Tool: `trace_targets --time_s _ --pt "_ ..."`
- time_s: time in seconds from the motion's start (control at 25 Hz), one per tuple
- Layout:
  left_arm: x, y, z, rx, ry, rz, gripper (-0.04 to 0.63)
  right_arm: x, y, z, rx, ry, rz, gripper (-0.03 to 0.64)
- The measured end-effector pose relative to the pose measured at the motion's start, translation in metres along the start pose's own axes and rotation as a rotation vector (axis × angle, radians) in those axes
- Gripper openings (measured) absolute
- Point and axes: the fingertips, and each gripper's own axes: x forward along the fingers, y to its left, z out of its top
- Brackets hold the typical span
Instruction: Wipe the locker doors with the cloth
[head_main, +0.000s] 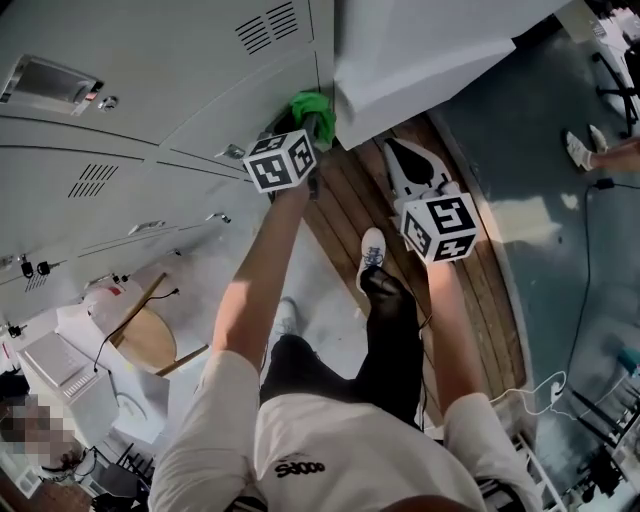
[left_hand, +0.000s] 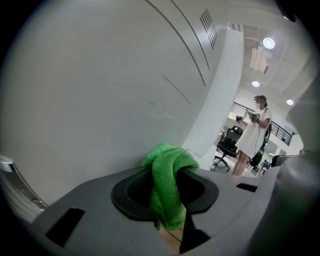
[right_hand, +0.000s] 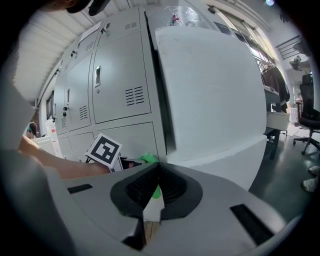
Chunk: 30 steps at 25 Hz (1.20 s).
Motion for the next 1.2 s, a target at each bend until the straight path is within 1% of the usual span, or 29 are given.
trace_targets --time_s 0.12,0.2,0.32,0.48,0.64,0.92,1.04,1.2 --pt "0.006 -0.001 -0.004 -0.004 -0.008 -0.020 0.110 0.001 -0.004 -0.007 0.006 0.010 -0.010 0.009" --pt "0.003 0.004 -0.007 -0.008 -0.014 -0.018 0.110 0.003 -0.002 -0.010 0.008 0.016 -0.010 0.009" --pt "-0.014 0.022 -0.015 -0.038 -0.007 0.010 0.110 0.007 0.009 -0.013 0.001 0.025 0.006 0.009" --pt "-0.044 0.051 -0.022 -0.039 0.002 0.048 0.110 0.012 0.032 -0.010 -0.001 0.019 0.025 0.009" --pt "-0.079 0.084 -0.030 -0.063 -0.003 0.096 0.110 0.016 0.062 -0.006 -0.008 0.004 0.041 0.009" --pt "-0.137 0.138 -0.050 -0.068 -0.011 0.168 0.110 0.020 0.114 -0.014 -0.010 -0.005 0.076 0.009" --pt "-0.147 0.148 -0.059 -0.071 -0.014 0.180 0.110 0.023 0.127 -0.023 -0.009 0.002 0.088 0.009" --pt "-0.143 0.155 -0.070 -0.101 -0.013 0.189 0.110 0.029 0.126 -0.035 0.001 0.014 0.088 0.009"
